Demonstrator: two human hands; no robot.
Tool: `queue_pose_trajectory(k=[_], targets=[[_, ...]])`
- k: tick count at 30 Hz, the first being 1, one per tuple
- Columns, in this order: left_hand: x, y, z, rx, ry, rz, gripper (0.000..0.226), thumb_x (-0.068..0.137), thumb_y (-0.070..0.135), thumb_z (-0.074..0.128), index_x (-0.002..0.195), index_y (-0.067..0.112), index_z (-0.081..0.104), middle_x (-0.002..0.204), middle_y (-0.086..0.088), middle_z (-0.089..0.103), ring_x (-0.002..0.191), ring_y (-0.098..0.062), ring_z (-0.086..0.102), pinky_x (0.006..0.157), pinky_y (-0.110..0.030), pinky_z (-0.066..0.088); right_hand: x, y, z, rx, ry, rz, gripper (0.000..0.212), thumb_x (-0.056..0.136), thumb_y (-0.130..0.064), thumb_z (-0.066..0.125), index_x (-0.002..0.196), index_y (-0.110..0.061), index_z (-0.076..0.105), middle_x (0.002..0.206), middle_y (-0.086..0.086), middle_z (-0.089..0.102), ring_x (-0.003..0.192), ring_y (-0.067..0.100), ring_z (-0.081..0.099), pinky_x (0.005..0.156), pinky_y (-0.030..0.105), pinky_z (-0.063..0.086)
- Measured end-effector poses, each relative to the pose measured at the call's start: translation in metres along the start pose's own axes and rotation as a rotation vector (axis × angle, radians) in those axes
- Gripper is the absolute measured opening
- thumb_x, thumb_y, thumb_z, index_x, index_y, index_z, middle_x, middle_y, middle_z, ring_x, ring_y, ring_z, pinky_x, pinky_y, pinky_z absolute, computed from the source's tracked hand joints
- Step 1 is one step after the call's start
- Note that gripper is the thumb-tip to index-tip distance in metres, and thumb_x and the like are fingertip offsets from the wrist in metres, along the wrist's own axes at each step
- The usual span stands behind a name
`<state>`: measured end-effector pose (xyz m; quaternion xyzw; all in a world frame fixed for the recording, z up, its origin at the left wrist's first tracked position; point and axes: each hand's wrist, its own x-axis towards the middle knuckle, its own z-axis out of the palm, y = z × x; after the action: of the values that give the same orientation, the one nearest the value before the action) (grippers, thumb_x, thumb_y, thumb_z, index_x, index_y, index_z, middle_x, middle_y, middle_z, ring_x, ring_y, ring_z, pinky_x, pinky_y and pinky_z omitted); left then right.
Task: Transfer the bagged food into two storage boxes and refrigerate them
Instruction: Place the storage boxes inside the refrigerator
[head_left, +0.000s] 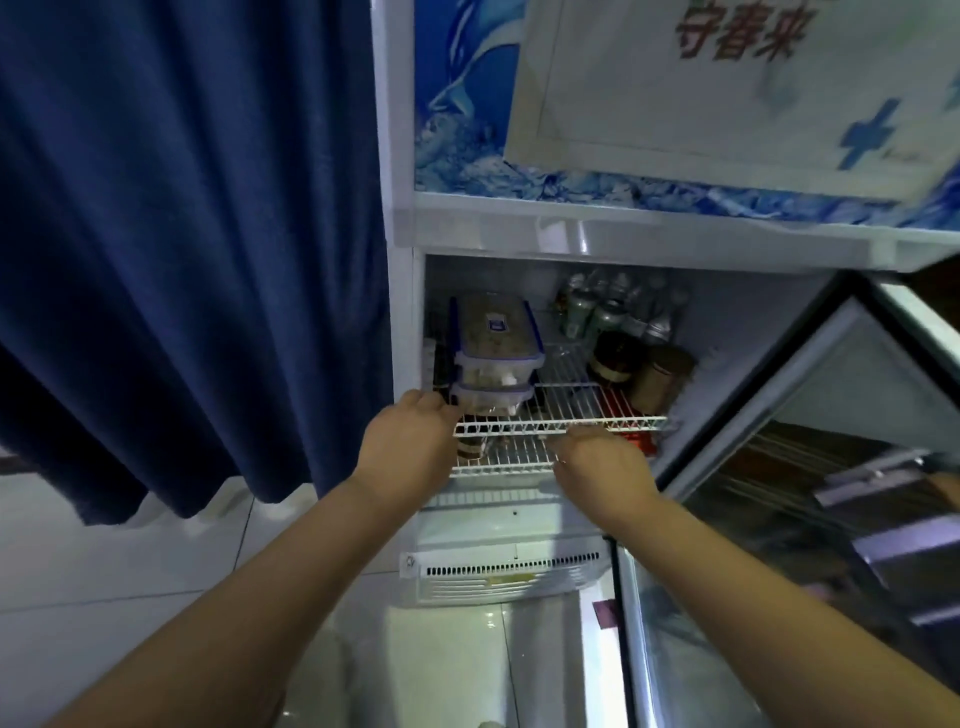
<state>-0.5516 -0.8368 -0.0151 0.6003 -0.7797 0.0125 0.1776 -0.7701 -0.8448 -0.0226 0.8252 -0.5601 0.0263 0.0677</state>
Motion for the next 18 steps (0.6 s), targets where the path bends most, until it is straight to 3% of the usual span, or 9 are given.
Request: queue_pose_trajectory(k=[2,4,8,10,12,15,18], targets=[[-0.023,0.001,-0.014,-0.003,-0.001,0.032,0.021,0.080,0.005,0.051,0.094,0.009,0.066,0.092,-0.005,0.064,0.086,-0.024,0.054,0.063,-0.035,0.048,-0.030,-0.016,-0.022,-0.053,0.056,-0.009,0.023,0.043,-0.004,0.082,0.057,-0.010,0.064,0.056,0.005,0.061,0.051,0.025,0.059,0.040,0.021,0.039],[-0.045,0.001,-0.027,-0.023,0.007,0.053,0.019,0.080,0.008,0.053,0.093,0.009,0.067,0.093,-0.005,0.064,0.086,-0.024,0.054,0.064,-0.036,0.049,-0.058,-0.030,-0.040,-0.106,0.087,0.002,0.027,0.041,-0.007,0.085,0.054,-0.011,0.062,0.054,0.003,0.060,0.049,0.023,0.058,0.039,0.022,0.039],[-0.076,0.019,-0.051,-0.051,0.011,0.115,0.024,0.085,0.012,0.049,0.101,0.013,0.066,0.103,-0.001,0.063,0.096,-0.021,0.052,0.072,-0.034,0.048,-0.114,-0.042,-0.079,-0.157,0.096,0.057,0.018,0.051,-0.006,0.080,0.057,-0.010,0.063,0.058,0.007,0.061,0.053,0.027,0.058,0.042,0.028,0.043],[-0.084,0.037,-0.063,-0.074,0.020,0.164,0.023,0.086,0.013,0.048,0.102,0.014,0.066,0.105,0.000,0.062,0.098,-0.020,0.052,0.072,-0.032,0.047,-0.141,-0.041,-0.100,-0.154,0.076,0.122,0.003,0.070,-0.010,0.068,0.072,-0.009,0.068,0.073,0.010,0.065,0.067,0.031,0.061,0.055,0.035,0.049],[-0.093,0.058,-0.075,-0.113,0.030,0.206,0.025,0.087,0.016,0.050,0.106,0.016,0.065,0.107,0.000,0.061,0.101,-0.020,0.051,0.072,-0.030,0.045,-0.169,-0.033,-0.122,-0.166,0.069,0.193,0.014,0.083,-0.017,0.056,0.084,-0.011,0.068,0.084,0.009,0.066,0.081,0.032,0.061,0.067,0.038,0.048],[-0.106,0.091,-0.088,-0.159,0.029,0.256,0.028,0.086,0.018,0.053,0.112,0.018,0.063,0.110,0.001,0.061,0.105,-0.020,0.050,0.076,-0.030,0.044,-0.212,-0.017,-0.158,-0.230,0.123,0.272,0.022,0.089,-0.027,0.050,0.095,-0.018,0.069,0.093,0.004,0.067,0.091,0.028,0.060,0.075,0.036,0.047],[-0.119,0.125,-0.095,-0.175,0.026,0.306,0.030,0.087,0.024,0.055,0.115,0.019,0.062,0.114,0.002,0.061,0.107,-0.020,0.051,0.083,-0.032,0.046,-0.257,0.003,-0.188,-0.246,0.168,0.343,0.024,0.090,-0.027,0.049,0.094,-0.018,0.070,0.093,0.002,0.068,0.091,0.027,0.061,0.077,0.039,0.049]])
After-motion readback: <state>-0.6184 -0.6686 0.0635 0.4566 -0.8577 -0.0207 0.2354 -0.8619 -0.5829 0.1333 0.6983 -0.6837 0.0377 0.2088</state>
